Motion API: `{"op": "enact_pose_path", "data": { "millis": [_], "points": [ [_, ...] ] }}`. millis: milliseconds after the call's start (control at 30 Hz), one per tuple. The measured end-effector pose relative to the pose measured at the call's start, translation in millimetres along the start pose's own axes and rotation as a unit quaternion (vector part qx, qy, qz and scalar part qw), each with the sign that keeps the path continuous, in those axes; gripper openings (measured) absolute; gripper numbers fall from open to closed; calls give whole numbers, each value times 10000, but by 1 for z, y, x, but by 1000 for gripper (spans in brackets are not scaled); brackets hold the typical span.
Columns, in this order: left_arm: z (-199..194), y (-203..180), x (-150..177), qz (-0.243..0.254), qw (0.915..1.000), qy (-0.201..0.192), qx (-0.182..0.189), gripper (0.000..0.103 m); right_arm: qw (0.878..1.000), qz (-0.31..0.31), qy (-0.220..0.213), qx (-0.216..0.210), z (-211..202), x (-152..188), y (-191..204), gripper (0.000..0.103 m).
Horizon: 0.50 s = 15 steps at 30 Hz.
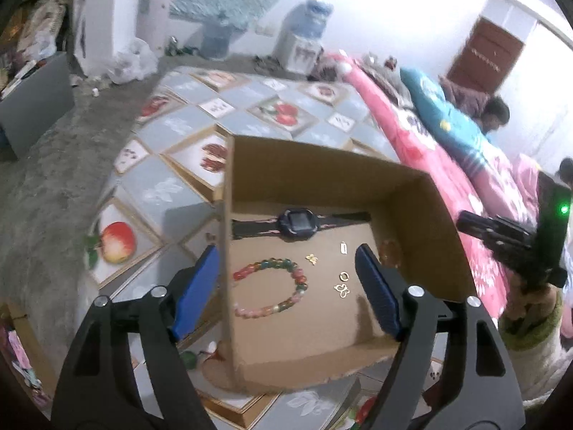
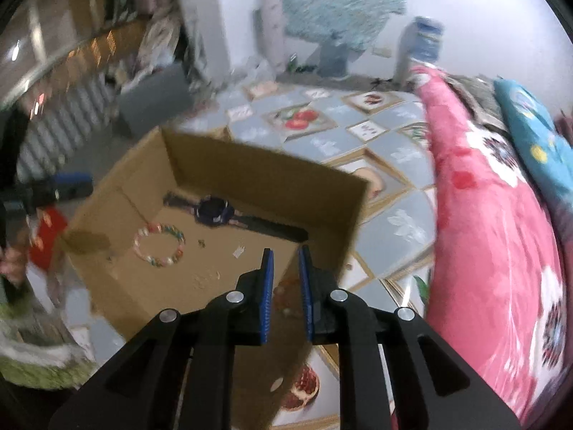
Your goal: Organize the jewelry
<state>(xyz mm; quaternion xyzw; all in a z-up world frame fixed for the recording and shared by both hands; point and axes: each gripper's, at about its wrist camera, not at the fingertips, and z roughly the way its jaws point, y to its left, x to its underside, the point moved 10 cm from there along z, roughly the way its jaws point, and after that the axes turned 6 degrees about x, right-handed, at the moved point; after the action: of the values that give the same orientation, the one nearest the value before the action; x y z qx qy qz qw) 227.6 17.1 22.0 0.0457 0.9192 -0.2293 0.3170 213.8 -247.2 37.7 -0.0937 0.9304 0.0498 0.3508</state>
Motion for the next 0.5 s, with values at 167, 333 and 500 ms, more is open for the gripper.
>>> {"op": "enact_pose_path", "data": {
  "millis": [167, 333, 500],
  "points": [
    [-6, 13, 13, -155, 9998, -88, -27, 82, 9925, 1200, -178, -175, -25, 18, -33, 33],
    [26, 27, 35, -464, 9979, 440, -122, 82, 9754, 2041, 425, -720, -4, 58, -31, 40],
    [52, 16, 57, -671, 9937, 887, 113, 83, 9667, 2107, 1052, -1003, 21, 87, -9, 40]
  ]
}}
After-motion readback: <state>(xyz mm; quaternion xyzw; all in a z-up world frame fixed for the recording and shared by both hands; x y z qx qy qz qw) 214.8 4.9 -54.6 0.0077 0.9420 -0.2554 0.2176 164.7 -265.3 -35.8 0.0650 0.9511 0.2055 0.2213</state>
